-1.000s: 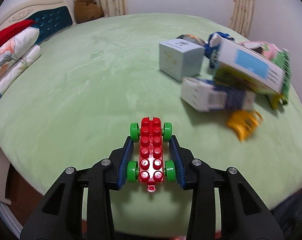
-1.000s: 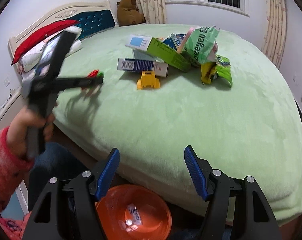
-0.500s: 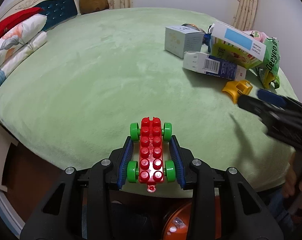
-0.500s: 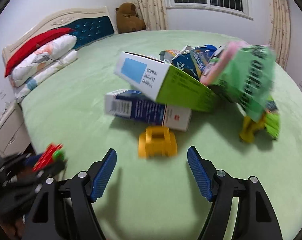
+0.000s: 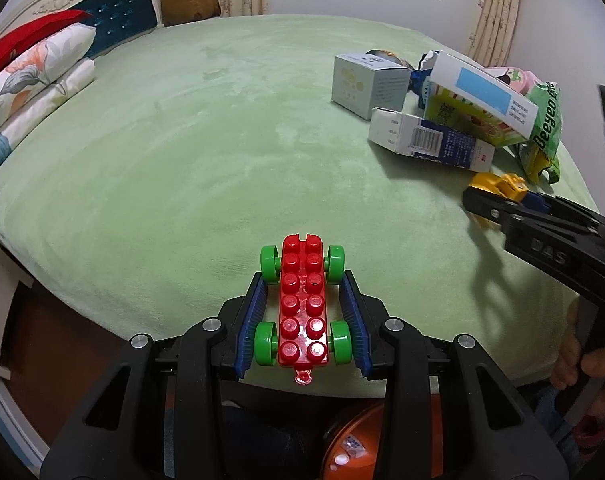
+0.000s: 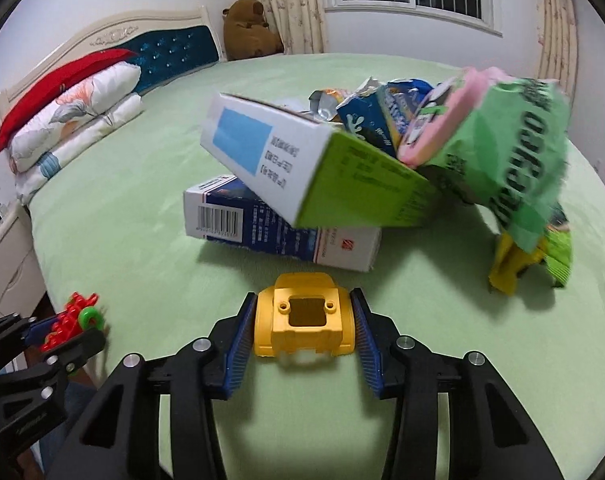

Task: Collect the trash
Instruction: 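Grasp the yellow toy piece with the right tool while the left tool holds the car, then lower both tools into the orange bucket and open them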

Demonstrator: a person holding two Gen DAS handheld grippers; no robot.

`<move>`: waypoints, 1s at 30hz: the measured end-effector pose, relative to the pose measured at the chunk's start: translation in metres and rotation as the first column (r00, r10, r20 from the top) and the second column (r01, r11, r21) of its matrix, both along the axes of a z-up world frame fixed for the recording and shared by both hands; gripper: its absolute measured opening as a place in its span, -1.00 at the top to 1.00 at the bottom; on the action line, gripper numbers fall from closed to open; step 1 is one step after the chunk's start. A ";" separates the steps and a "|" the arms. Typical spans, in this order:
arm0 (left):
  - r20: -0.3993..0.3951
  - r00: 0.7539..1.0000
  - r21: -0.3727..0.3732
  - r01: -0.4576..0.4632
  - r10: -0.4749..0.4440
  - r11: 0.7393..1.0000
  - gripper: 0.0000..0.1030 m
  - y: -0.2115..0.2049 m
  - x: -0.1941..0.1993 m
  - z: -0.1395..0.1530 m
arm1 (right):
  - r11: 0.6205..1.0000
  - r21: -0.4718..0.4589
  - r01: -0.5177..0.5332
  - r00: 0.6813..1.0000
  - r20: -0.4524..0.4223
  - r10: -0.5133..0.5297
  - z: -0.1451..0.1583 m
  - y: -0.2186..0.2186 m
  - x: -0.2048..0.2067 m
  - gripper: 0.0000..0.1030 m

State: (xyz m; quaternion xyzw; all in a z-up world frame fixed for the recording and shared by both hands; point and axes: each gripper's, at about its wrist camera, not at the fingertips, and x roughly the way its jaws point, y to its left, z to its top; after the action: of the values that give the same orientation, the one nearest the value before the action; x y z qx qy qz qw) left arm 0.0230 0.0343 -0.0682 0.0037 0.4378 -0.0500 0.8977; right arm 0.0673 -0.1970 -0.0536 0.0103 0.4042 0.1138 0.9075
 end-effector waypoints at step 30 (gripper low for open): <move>-0.441 0.793 -0.042 0.449 -0.420 0.893 0.28 -0.076 -0.106 -0.113 | 0.973 -0.122 -0.195 0.937 -0.316 0.149 -0.073 -0.028 -0.200 0.10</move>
State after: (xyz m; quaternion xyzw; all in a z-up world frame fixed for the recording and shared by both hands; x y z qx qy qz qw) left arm -0.0826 -0.0417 -0.1812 0.1218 0.6173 -0.2399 0.7393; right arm -0.1323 -0.2246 -0.1262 -0.0767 0.5460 0.1589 0.8190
